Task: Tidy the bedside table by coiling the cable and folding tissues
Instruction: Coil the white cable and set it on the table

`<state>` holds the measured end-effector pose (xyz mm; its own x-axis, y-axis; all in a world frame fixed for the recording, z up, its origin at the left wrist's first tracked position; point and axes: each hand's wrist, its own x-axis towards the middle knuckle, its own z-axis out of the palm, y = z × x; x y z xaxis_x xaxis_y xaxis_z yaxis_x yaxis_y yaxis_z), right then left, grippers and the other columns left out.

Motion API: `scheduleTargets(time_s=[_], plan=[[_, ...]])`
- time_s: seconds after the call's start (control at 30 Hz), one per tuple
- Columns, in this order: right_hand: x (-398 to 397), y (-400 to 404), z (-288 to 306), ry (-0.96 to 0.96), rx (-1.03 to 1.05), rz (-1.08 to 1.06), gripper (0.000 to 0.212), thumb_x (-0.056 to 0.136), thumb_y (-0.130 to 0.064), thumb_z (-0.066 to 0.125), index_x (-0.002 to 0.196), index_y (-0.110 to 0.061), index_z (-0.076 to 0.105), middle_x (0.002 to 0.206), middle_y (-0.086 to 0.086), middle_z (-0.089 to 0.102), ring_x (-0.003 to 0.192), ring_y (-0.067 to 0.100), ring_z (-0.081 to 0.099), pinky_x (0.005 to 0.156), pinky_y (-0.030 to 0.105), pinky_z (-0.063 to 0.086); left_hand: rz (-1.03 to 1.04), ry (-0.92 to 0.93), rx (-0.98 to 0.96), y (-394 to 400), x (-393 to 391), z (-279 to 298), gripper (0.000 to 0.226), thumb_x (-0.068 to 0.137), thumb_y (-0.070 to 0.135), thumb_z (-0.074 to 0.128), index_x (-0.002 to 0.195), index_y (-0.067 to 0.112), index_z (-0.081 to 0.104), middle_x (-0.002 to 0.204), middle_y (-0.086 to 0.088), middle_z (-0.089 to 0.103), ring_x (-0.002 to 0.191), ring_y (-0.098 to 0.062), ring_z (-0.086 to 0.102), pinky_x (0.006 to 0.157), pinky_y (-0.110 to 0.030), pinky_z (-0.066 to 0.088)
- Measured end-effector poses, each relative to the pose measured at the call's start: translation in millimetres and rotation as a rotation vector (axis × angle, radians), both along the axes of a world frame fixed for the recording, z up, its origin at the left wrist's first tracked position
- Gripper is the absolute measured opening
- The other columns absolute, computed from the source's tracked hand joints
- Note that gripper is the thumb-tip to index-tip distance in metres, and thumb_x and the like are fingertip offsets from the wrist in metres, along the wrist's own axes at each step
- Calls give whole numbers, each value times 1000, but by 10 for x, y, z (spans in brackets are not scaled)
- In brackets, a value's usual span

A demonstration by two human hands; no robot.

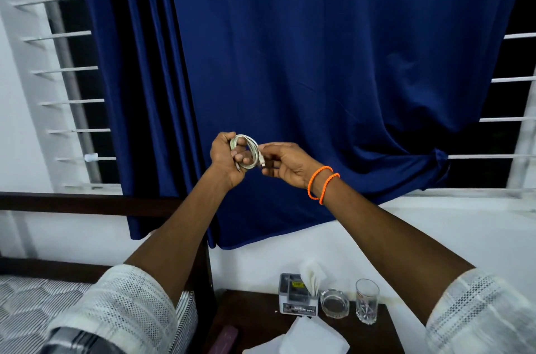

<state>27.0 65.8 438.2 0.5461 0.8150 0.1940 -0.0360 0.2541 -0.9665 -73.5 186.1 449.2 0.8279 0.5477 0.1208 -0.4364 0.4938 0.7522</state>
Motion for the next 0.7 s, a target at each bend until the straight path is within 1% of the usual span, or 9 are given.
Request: scheduleTargets(time_s=[0.07,0.17,0.23,0.33,0.4,0.47,0.53,0.6,0.7], plan=[[-22,31,-9,-51,-30,-19,22,89,-13,74,107,0,72,78,8,68,68,14,62,60,28,56,-13,7,-4,2,1,-23,43,97,31,40,61,11,52,35,5,32,29,-9,31,34,-19,34],[-57,87,-17,-104,-75,-98,37,90,-18,75,117,8,68,90,13,68,66,12,60,57,25,55,-51,6,16,-15,-3,-68,44,96,32,40,60,11,52,34,5,32,29,-9,32,35,-19,35],[-58,111,-12,-140,-87,-135,36,92,-18,73,116,7,68,90,13,69,65,12,60,57,25,53,-63,-9,15,-10,-14,-93,42,96,32,40,62,11,52,35,5,32,30,-9,33,37,-21,38],[-38,110,-9,-209,-95,-153,29,94,-18,70,111,5,71,85,10,71,63,11,60,58,25,52,-48,-18,47,-4,-11,-116,41,95,32,41,62,11,52,36,4,35,33,-11,37,43,-24,45],[-29,112,-13,-241,-98,-160,26,95,-17,69,108,5,72,81,7,71,63,10,60,58,25,52,-15,2,63,6,5,-135,43,98,34,46,62,10,53,38,3,39,34,-11,40,46,-25,49],[-30,116,-18,-261,-102,-166,23,95,-16,68,106,4,73,78,6,71,62,10,59,56,24,53,65,49,83,27,26,-157,46,100,37,53,63,9,55,43,0,45,36,-13,46,48,-27,52],[-23,117,-27,-271,-103,-172,22,95,-16,68,105,3,74,79,8,70,60,9,58,56,24,54,179,130,155,59,43,-187,46,100,40,59,65,9,57,46,-3,49,39,-17,52,49,-29,55],[-10,117,-35,-274,-110,-182,21,95,-15,69,105,3,74,80,11,69,59,9,58,57,24,55,252,192,244,88,51,-211,45,100,43,59,71,9,59,46,-3,51,41,-17,56,50,-29,55],[15,115,-45,-252,-118,-216,20,94,-15,70,104,2,74,76,12,67,56,10,58,56,25,55,255,240,359,123,57,-207,47,103,47,54,80,7,66,49,-3,54,46,-17,59,57,-32,57]])
